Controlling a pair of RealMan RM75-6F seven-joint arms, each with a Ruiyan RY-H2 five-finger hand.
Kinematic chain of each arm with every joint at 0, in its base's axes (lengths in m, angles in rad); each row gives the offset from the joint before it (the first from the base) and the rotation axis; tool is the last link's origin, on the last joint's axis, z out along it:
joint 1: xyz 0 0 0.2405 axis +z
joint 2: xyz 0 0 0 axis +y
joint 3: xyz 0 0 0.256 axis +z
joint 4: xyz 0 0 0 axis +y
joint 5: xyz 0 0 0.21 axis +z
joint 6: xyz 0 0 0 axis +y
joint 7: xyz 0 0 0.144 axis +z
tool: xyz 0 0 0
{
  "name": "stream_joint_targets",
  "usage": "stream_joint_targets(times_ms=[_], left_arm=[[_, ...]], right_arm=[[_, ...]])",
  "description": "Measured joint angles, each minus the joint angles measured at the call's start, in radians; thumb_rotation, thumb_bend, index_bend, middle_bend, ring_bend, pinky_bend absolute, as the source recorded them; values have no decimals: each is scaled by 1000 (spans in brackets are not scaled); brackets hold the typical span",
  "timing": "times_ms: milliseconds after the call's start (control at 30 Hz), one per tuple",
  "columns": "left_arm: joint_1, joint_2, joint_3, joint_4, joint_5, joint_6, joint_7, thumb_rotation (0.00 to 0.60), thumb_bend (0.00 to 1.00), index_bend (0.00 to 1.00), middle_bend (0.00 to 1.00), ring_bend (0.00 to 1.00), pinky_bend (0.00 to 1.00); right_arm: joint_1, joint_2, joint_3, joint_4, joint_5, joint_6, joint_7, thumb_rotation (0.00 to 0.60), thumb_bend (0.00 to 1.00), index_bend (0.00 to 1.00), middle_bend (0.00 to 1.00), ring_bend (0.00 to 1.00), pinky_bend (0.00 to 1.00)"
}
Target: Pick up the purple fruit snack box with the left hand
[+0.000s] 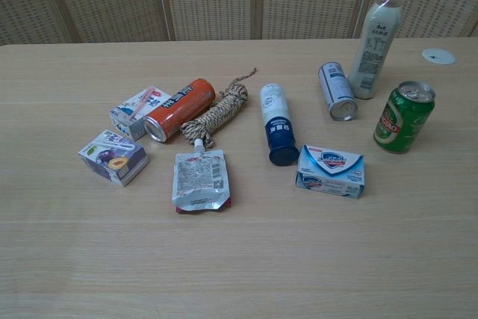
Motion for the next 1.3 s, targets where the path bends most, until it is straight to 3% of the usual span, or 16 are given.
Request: stream_joint_targets(times_ms=[367, 500, 667, 800, 933, 1133, 1300], left_arm=[[-73, 7, 25, 41, 38, -135, -50, 324, 299, 103, 116, 63, 0], [-116, 0, 32, 62, 48, -204, -75, 307, 298, 100, 251, 52, 0], [-159, -20, 39, 93, 43, -285, -77, 217, 299, 40, 236, 8, 0], [-202, -55, 45, 131, 28, -364, -64, 183, 298, 26, 217, 0, 0], [-237, -100, 45, 172, 13, -409, -44, 168, 298, 87, 186, 0, 0], [-279, -162, 39, 222, 3, -444, -31, 147, 295, 305, 141, 0, 0], [-308, -196, 34, 242, 0, -461, -29, 140, 294, 279, 120, 0, 0]], right_arm=[[-28, 16, -3, -26, 5, 42, -11, 217, 218, 0, 16, 0, 0], [-33, 18, -3, -35, 3, 52, -13, 217, 219, 0, 16, 0, 0], [-39, 26, -2, -46, 3, 60, -15, 218, 220, 0, 16, 0, 0], [-43, 33, -1, -54, 3, 64, -13, 216, 219, 0, 16, 0, 0], [-48, 37, 0, -59, 2, 70, -9, 217, 220, 0, 16, 0, 0], [-58, 47, 1, -63, 4, 78, 2, 218, 219, 0, 17, 0, 0], [-67, 53, 1, -63, 9, 81, 14, 216, 219, 0, 16, 0, 0]])
